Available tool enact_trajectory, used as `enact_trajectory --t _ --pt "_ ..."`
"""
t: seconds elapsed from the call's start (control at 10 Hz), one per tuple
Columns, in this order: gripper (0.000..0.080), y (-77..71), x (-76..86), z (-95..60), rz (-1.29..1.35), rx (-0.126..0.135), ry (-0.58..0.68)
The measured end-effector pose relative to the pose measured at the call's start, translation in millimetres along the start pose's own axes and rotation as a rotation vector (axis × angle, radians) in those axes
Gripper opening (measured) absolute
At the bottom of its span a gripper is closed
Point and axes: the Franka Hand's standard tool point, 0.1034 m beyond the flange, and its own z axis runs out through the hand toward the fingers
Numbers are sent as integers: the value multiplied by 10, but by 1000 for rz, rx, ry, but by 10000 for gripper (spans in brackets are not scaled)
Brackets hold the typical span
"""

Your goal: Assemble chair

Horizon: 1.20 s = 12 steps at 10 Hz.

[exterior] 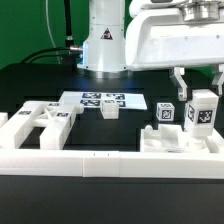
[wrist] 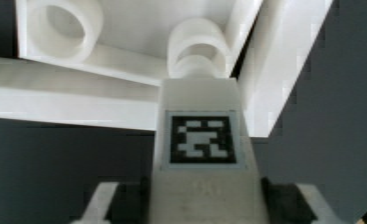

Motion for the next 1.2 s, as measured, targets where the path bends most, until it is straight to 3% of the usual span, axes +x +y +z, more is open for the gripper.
enact_trajectory --t 0.5,1.2 --pt "287 -40 -44 -8 -3 3 1" --pt "287 -56 -129 110 -4 5 -14"
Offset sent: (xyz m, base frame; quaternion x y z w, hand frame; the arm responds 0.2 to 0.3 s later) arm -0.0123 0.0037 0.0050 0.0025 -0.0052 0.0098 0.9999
